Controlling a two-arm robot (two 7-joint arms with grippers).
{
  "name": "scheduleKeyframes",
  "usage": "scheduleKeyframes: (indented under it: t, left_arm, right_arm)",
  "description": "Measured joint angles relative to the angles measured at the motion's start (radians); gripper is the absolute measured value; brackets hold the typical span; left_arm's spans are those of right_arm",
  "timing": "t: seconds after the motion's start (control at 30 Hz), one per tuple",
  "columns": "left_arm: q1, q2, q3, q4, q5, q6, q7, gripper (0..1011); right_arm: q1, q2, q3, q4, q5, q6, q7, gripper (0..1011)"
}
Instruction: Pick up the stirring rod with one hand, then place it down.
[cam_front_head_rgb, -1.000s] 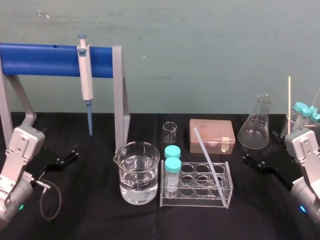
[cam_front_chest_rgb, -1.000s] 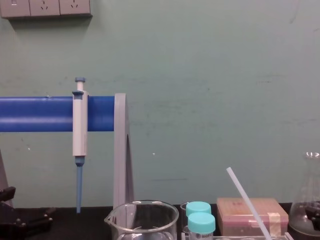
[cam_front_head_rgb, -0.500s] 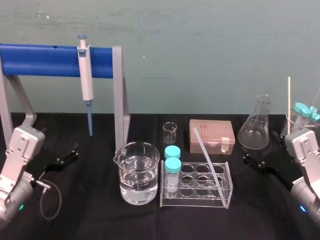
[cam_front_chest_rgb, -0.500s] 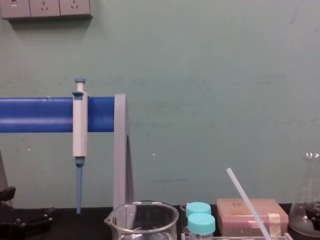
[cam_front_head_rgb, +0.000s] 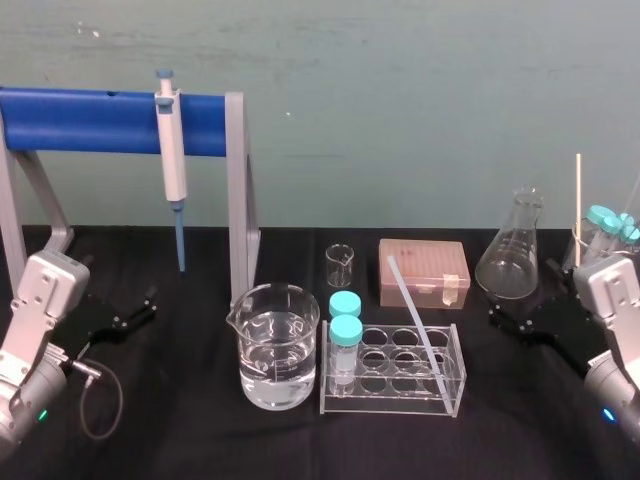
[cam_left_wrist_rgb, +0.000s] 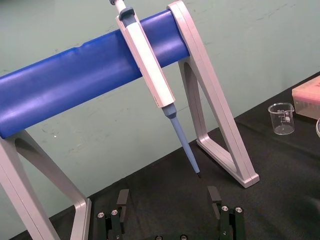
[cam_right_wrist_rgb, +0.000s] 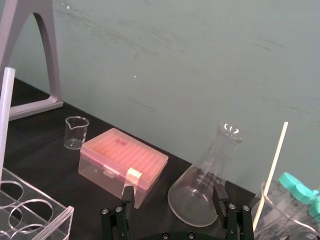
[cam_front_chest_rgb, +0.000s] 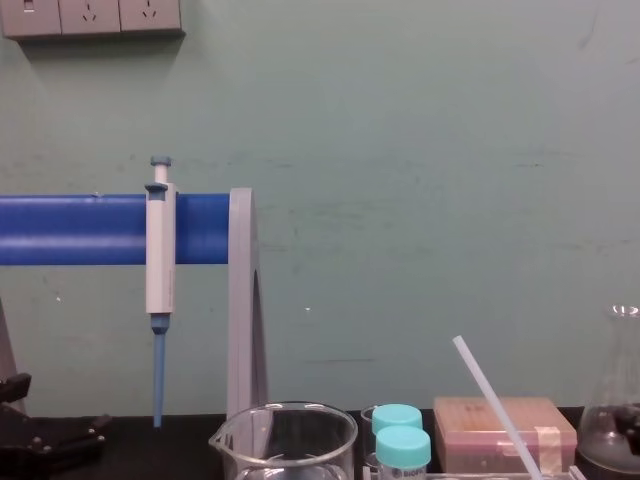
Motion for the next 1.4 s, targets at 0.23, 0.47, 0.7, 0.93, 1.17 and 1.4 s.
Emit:
scheduleKeyframes:
  t: [0.23,0.47,0.7,0.93,1.17,1.4]
  left_arm:
    - [0.0,0.0,0.0,0.0,0.0,0.0,0.0,1000]
    - [0.0,0.0,0.0,0.0,0.0,0.0,0.0,1000]
    - [0.0,0.0,0.0,0.0,0.0,0.0,0.0,1000]
    - [0.0,0.0,0.0,0.0,0.0,0.0,0.0,1000]
    - [0.0,0.0,0.0,0.0,0.0,0.0,0.0,1000]
    - [0.0,0.0,0.0,0.0,0.0,0.0,0.0,1000]
  right_arm:
    - [-0.007,0.014,0.065,-0.032,0.102,0.02,0.099,1000]
    - [-0.015,0.046,0.124,-0.104,0.287,0.164,0.266,1000]
    - [0.004,0.066,0.142,-0.15,0.44,0.354,0.437,1000]
    - [0.065,0.077,0.083,-0.139,0.462,0.39,0.532,1000]
    - [0.137,0.072,0.003,-0.095,0.428,0.392,0.588,1000]
    - [0.205,0.043,-0.064,-0.027,0.383,0.386,0.619,1000]
